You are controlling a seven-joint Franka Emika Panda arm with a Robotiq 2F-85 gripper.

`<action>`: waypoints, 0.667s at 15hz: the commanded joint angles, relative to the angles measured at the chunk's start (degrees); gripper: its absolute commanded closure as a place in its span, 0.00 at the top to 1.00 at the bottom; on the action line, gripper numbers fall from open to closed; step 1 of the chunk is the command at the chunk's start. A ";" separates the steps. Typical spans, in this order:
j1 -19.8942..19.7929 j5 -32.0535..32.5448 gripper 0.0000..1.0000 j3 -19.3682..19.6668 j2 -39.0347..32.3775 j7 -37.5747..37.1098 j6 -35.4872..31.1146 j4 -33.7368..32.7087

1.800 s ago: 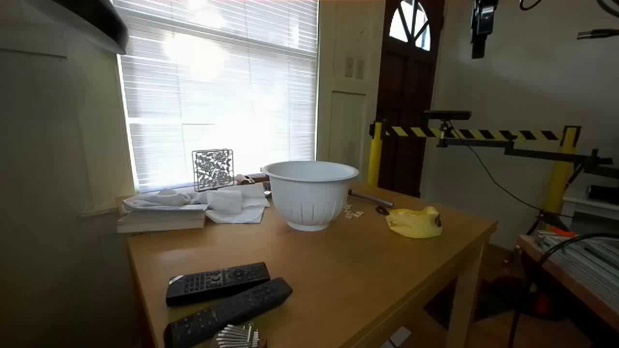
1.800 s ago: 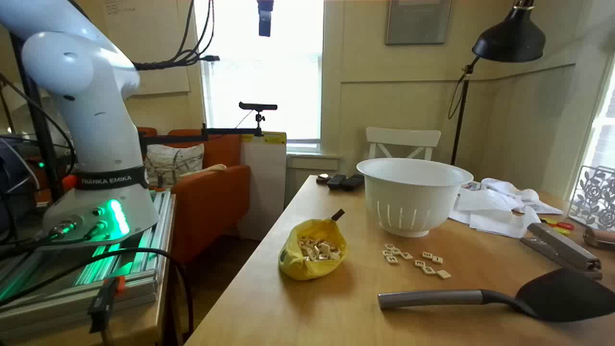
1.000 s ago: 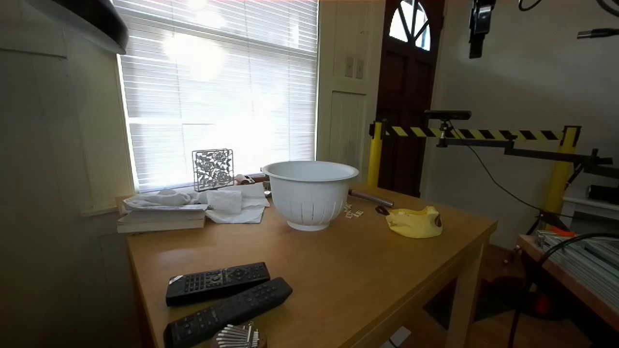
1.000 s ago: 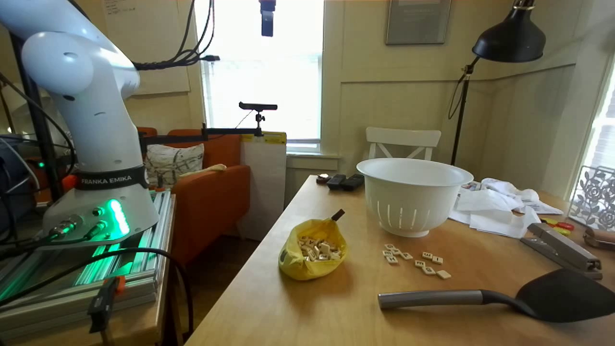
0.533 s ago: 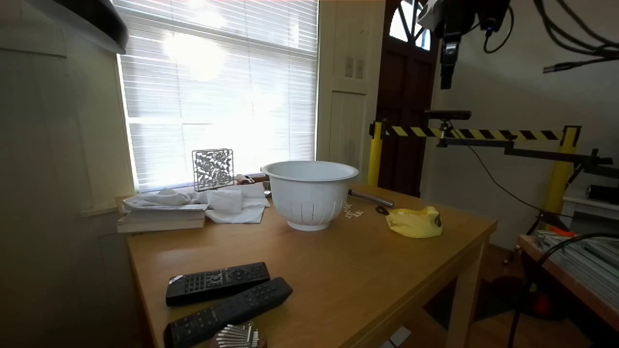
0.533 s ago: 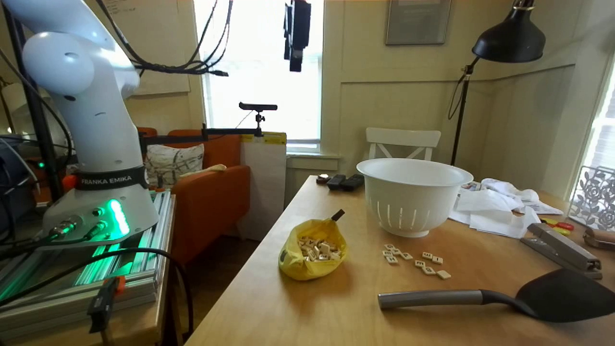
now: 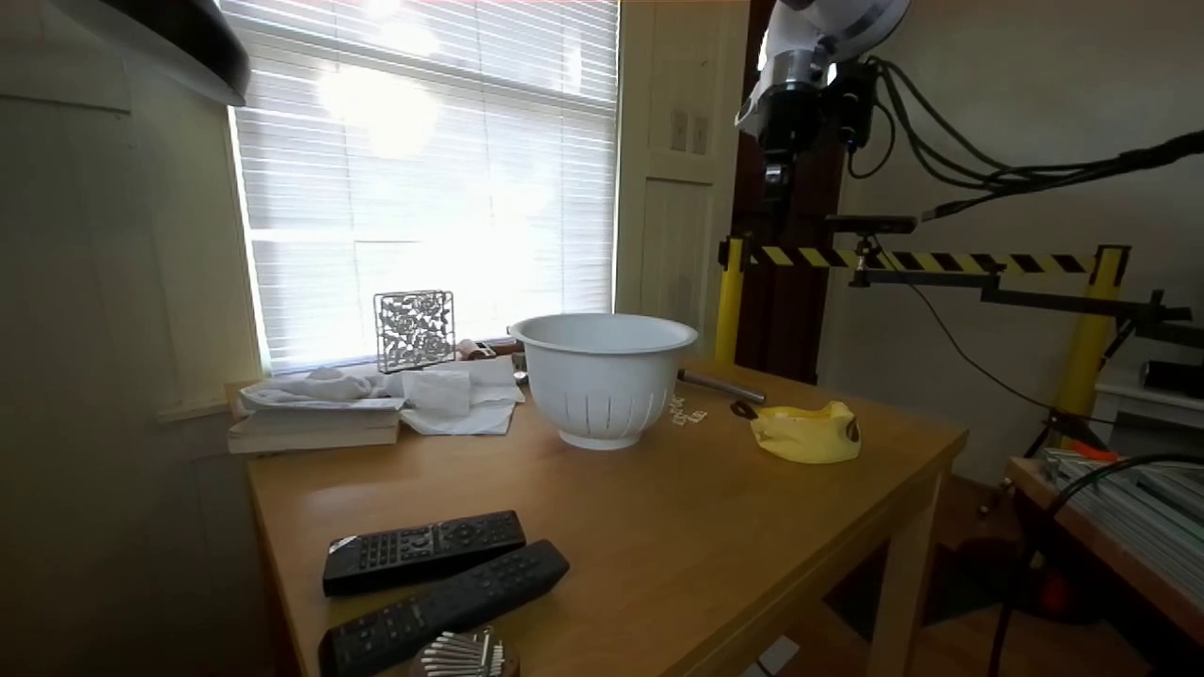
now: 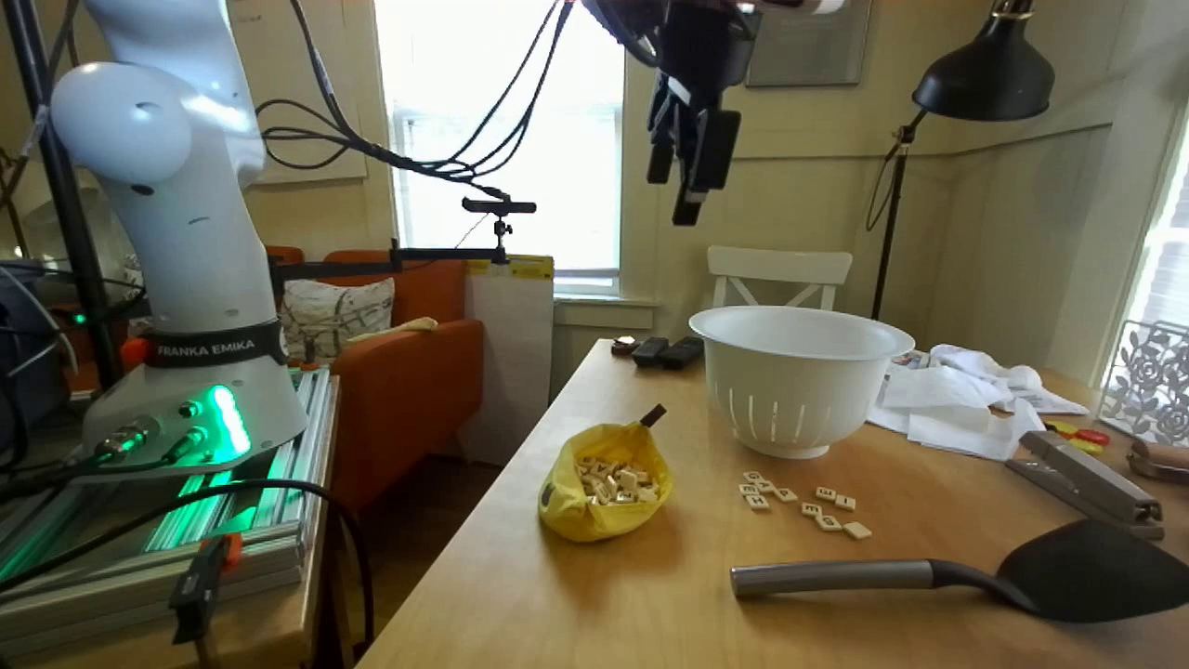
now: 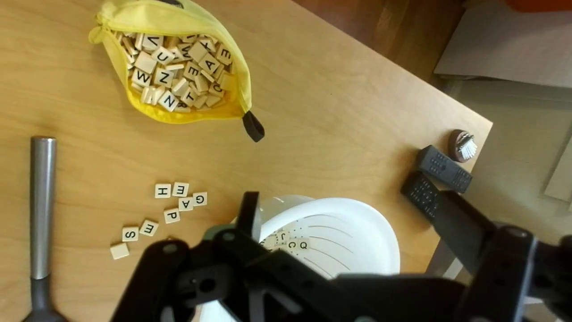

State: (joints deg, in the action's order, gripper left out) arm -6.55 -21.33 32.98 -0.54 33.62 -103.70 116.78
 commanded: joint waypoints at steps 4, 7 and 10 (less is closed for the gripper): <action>-4.61 -0.04 1.00 -4.64 -0.85 0.01 0.12 -1.22; -8.06 -8.17 1.00 -7.37 -3.78 4.75 1.09 -3.74; -12.84 -14.84 1.00 -8.14 -11.37 6.02 4.40 -10.52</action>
State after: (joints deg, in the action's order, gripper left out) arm -14.10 -29.36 25.99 -3.58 36.97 -104.02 114.25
